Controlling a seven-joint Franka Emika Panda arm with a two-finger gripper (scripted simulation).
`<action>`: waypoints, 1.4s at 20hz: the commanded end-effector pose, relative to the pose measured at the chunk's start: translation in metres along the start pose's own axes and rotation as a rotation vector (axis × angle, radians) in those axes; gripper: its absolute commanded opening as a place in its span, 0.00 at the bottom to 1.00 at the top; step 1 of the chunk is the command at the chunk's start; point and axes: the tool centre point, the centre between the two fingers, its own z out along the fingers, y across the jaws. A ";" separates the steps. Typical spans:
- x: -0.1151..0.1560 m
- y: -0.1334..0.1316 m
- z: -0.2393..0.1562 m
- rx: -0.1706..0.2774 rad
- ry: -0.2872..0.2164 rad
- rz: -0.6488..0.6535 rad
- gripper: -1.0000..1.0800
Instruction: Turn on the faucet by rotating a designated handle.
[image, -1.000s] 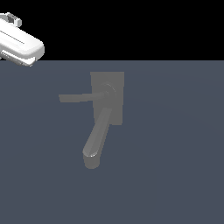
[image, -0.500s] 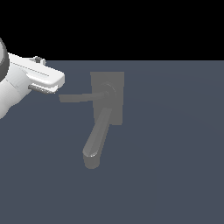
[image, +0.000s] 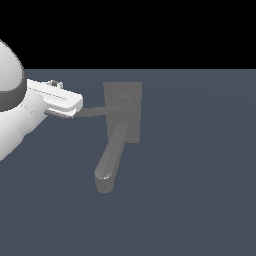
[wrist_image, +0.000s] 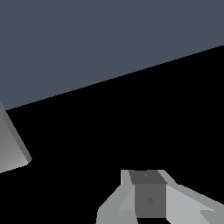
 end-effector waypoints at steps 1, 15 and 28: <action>0.005 -0.002 -0.001 0.002 0.010 -0.003 0.00; 0.050 0.015 -0.020 0.021 0.068 0.097 0.00; 0.049 -0.001 -0.016 0.010 0.057 0.022 0.00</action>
